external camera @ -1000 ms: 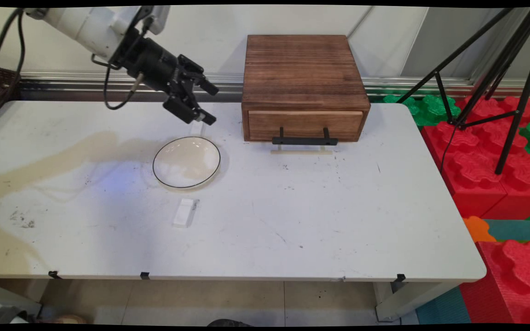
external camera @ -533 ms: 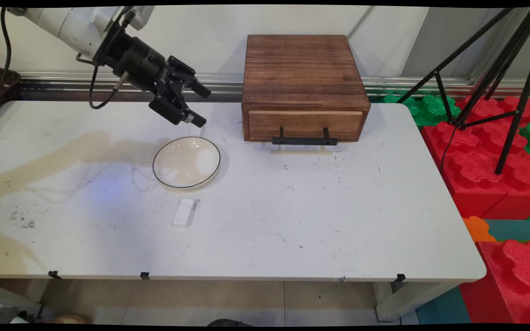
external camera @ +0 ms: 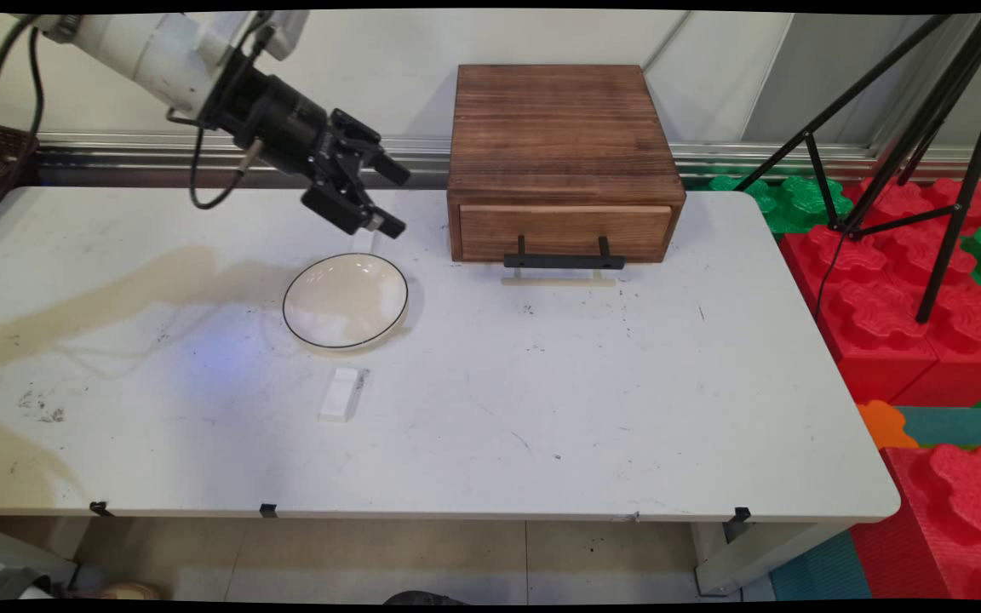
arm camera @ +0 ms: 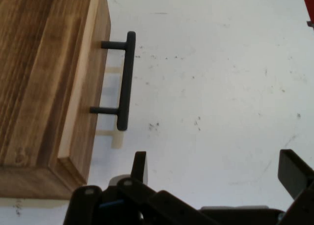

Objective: Open the drawer

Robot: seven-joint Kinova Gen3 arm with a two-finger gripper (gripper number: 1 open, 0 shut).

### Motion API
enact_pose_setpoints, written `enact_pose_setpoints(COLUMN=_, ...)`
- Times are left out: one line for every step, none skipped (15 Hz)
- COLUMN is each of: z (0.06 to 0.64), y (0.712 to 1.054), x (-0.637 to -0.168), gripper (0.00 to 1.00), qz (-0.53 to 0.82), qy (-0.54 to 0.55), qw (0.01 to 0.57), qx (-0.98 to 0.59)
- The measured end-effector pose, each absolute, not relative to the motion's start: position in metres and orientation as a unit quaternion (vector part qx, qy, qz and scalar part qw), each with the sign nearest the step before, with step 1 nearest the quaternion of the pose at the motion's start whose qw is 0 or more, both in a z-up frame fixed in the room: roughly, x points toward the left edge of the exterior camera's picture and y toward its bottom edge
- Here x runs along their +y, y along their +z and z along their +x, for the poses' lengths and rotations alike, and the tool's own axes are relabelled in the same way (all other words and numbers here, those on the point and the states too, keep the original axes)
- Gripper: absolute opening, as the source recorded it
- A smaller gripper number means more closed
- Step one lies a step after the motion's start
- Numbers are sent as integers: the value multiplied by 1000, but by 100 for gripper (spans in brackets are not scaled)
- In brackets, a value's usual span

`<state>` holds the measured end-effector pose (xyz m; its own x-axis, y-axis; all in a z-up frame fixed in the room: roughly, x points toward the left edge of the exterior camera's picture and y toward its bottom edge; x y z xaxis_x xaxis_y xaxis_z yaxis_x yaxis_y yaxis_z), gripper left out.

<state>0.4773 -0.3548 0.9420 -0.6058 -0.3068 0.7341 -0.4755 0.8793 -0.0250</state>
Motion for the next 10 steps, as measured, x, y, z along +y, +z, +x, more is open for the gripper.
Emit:
enact_pose_setpoints(z=474, y=941, x=-356, gripper=100, qz=220, qy=111, qw=386, qx=-889)
enact_pose_setpoints(z=468, y=939, x=-359, gripper=100, qz=221, qy=113, qw=385, qx=-889)
enact_pose_setpoints(z=465, y=937, x=-360, gripper=100, qz=221, qy=115, qw=385, qx=-889)
enact_pose_setpoints(z=458, y=935, x=-363, gripper=100, qz=222, qy=117, qw=384, qx=-889)
enact_pose_setpoints(z=454, y=934, x=-365, gripper=100, qz=222, qy=119, qw=383, qx=-888)
enact_pose_setpoints(z=447, y=931, x=-368, gripper=100, qz=223, qy=121, qw=382, qx=-889)
enact_pose_setpoints(z=442, y=930, x=-371, gripper=100, qz=223, qy=123, qw=381, qx=-889)
enact_pose_setpoints(z=435, y=928, x=-374, gripper=100, qz=223, qy=126, qw=379, qx=-889)
enact_pose_setpoints(z=426, y=925, x=-378, gripper=100, qz=222, qy=128, qw=376, qx=-890)
enact_pose_setpoints(z=417, y=921, x=-383, gripper=100, qz=222, qy=130, qw=373, qx=-891)
